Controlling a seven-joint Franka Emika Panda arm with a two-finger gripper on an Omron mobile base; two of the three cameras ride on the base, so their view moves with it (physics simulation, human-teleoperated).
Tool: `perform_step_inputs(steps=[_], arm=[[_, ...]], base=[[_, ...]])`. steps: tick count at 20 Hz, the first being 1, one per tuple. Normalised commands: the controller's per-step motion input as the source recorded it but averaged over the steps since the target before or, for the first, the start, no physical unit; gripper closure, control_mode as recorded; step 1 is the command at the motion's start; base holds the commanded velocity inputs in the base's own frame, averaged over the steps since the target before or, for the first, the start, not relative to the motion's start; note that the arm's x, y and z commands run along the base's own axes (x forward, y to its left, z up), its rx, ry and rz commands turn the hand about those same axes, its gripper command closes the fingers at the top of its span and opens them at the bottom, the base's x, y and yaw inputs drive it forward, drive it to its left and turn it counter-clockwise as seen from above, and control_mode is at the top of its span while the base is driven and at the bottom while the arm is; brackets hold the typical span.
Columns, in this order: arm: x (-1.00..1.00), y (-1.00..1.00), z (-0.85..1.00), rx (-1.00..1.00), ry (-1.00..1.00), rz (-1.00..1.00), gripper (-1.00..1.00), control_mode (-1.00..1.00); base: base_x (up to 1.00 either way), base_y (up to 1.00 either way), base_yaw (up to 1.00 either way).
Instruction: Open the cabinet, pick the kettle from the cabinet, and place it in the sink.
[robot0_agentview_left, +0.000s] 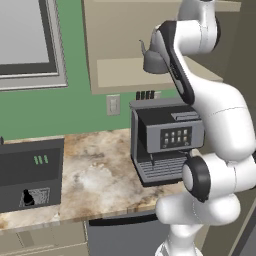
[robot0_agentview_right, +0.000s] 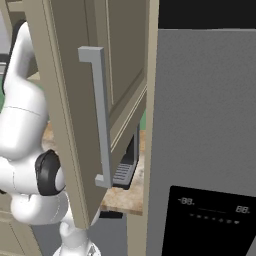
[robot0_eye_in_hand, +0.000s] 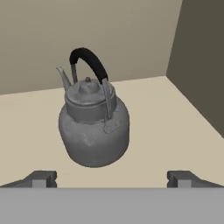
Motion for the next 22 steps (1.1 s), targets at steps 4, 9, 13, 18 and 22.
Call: perform_step_inputs(steps=[4, 9, 13, 18, 22], arm=[[0.17, 0.0, 0.0, 0.0, -0.1, 0.01, -1.0, -1.0], [0.15, 0.0, 0.0, 0.0, -0.14, 0.03, -1.0, -1.0], [0.18, 0.0, 0.0, 0.01, -0.13, 0.03, -1.0, -1.0], [0.22, -0.03, 0.01, 0.0, -0.03, 0.02, -1.0, -1.0], [0.19, -0.08, 0.0, 0.0, 0.0, 0.01, -1.0, -1.0]], base=[[0.0, 0.0, 0.0], [0.0, 0.0, 0.0], [0.0, 0.0, 0.0], [0.0, 0.0, 0.0], [0.0, 0.0, 0.0]])
